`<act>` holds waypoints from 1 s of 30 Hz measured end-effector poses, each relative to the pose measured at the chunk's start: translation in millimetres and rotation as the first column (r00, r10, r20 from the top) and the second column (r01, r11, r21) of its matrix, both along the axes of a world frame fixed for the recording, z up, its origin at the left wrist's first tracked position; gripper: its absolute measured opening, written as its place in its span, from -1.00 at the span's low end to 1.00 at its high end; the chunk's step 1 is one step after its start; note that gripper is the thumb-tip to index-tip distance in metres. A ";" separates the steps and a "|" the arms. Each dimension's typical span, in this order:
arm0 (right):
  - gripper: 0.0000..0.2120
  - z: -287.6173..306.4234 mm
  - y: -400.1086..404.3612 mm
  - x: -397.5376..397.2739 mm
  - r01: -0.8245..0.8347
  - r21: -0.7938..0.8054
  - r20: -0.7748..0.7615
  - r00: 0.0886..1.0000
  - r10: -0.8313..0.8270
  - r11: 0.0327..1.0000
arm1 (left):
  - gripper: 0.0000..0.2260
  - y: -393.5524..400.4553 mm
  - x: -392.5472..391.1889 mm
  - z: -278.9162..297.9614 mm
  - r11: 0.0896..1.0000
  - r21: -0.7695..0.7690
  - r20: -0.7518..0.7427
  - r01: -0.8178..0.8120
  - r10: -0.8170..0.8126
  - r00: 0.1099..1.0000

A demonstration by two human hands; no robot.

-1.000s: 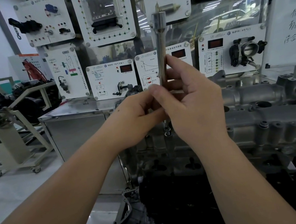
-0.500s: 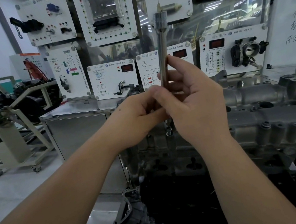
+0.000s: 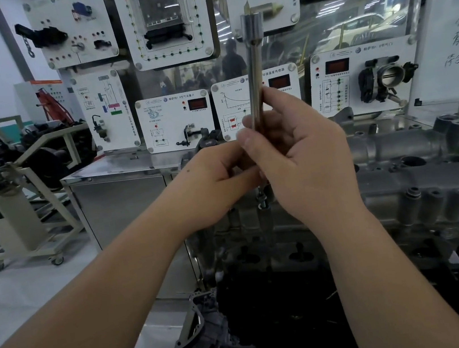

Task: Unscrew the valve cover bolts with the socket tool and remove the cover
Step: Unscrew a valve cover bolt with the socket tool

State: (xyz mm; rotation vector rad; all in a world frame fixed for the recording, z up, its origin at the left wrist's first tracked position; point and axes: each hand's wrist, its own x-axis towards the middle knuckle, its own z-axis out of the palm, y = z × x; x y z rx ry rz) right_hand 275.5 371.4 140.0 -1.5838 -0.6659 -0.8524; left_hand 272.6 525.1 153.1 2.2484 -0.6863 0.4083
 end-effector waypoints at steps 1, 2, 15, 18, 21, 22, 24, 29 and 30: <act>-0.60 0.4 0.4 -0.1 0.012 0.002 0.007 1.000 -0.012 1.000 | -0.81 -0.5 0.0 0.0 1.000 -0.003 0.014 0.001 -0.001 1.000; -0.60 0.5 0.9 -0.2 0.030 0.007 0.014 0.999 -0.030 1.000 | -0.86 -0.7 0.4 0.0 1.000 0.000 0.024 0.001 -0.001 1.000; -0.49 0.7 -0.5 -0.7 0.002 -0.040 -0.017 1.000 -0.002 0.999 | -0.79 -1.9 -0.9 3.0 0.999 0.039 0.002 -0.019 0.019 1.000; -0.59 1.9 1.8 -0.6 0.037 0.012 0.026 0.999 -0.038 0.999 | -0.84 -1.7 0.4 2.3 0.999 0.030 0.007 -0.024 0.024 1.000; -0.64 2.0 1.7 -0.9 0.084 0.010 0.059 0.995 -0.084 0.996 | -0.83 -1.6 1.1 1.0 0.999 0.009 0.028 -0.032 0.032 0.999; -0.65 1.7 1.1 -0.6 0.079 0.003 0.056 0.995 -0.079 0.997 | -0.84 -1.4 1.0 0.5 1.000 0.001 0.020 -0.024 0.024 1.000; -0.66 1.3 0.4 -0.3 0.049 -0.002 0.040 0.998 -0.049 0.999 | -0.77 -1.1 -0.5 0.9 1.000 0.000 0.002 -0.012 0.012 1.000; -0.53 2.6 2.0 -2.2 -0.027 0.000 0.001 1.000 0.027 1.000 | -0.69 0.0 0.0 3.7 1.000 -0.008 -0.030 -0.019 0.019 0.999; -0.53 3.1 2.5 -2.6 -0.026 -0.001 -0.002 1.000 0.026 1.000 | -0.75 -0.4 0.5 3.6 1.000 -0.010 -0.029 -0.018 0.018 0.999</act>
